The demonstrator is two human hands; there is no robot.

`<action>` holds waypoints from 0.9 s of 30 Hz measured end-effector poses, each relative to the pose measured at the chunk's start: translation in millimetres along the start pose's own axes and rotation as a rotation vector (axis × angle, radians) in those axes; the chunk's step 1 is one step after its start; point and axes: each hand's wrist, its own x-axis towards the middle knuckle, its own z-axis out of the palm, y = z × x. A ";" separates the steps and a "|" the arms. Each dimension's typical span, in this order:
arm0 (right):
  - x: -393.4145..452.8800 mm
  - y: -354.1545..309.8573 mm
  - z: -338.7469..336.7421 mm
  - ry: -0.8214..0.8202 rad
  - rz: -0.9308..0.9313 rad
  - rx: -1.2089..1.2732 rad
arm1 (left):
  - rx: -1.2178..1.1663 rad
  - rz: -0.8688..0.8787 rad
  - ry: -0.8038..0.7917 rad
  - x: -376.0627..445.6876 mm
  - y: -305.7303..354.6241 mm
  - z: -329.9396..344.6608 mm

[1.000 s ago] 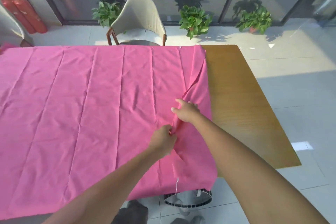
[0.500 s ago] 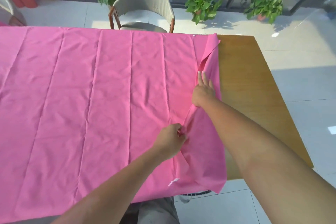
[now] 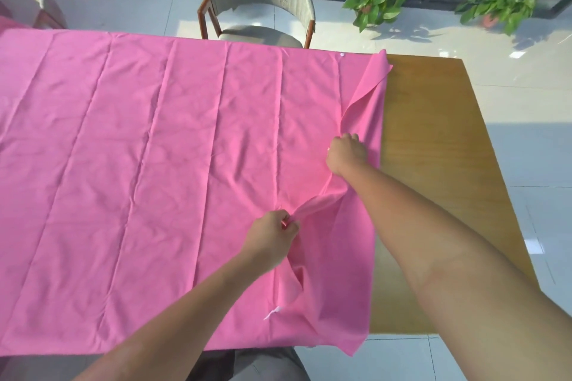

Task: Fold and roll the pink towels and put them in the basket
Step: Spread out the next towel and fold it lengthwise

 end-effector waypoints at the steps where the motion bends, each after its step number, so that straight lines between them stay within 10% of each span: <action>1: 1.0 0.5 -1.2 0.009 0.007 0.002 | -0.010 -0.006 0.005 0.4 0.9 1.7; 15: 22.6 28.9 -31.1 0.245 0.133 0.834 | 0.095 0.022 -0.020 62.8 31.3 18.7; 27: 13.2 10.3 -79.7 0.359 -0.009 0.912 | 0.021 0.273 -0.214 83.2 54.7 -5.9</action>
